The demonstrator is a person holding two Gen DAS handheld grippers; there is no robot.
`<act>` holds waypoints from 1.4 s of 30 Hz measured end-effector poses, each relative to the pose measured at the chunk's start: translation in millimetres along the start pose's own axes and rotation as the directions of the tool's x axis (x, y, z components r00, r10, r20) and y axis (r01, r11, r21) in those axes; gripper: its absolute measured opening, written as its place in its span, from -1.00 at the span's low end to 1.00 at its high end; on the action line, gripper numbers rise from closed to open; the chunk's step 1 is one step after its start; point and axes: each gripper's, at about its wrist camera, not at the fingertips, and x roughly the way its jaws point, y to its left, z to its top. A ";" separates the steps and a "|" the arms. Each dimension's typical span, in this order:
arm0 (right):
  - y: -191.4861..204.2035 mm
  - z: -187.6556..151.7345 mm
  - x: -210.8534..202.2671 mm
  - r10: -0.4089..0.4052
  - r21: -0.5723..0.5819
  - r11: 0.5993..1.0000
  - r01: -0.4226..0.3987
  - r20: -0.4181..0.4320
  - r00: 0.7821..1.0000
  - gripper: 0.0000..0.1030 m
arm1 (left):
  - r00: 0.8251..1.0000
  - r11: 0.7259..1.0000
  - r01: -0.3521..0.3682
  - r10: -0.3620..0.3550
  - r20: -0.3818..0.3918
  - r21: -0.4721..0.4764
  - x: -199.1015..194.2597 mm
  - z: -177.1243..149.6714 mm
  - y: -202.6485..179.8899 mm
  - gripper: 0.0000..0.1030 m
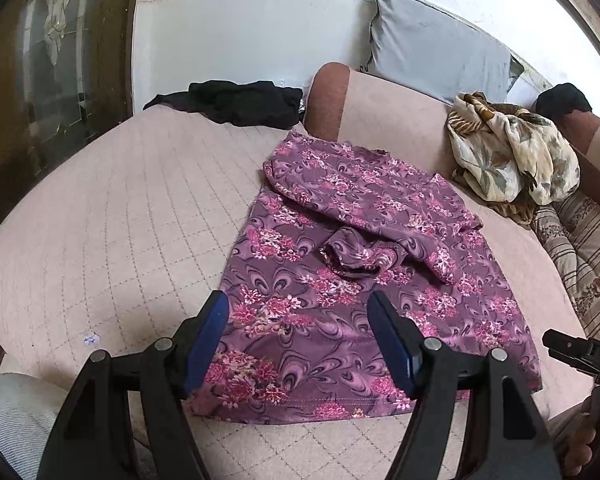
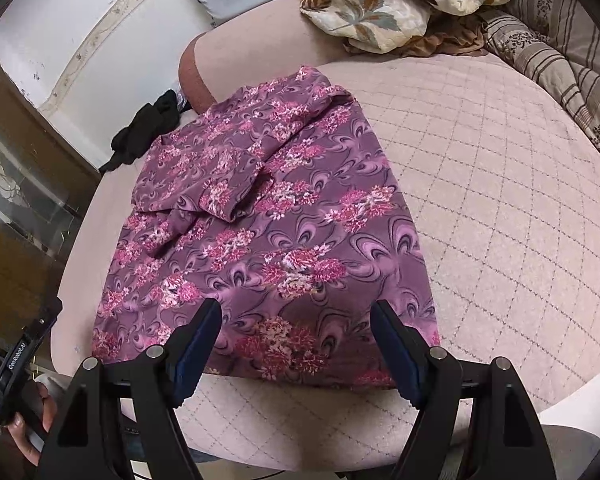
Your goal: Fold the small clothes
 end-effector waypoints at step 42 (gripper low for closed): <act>-63.5 18.0 17.8 -0.146 0.145 0.974 0.176 -0.201 0.969 -0.93 | 0.927 0.990 -0.094 0.049 -0.371 -0.105 37.2 -4.7 72.9 -0.89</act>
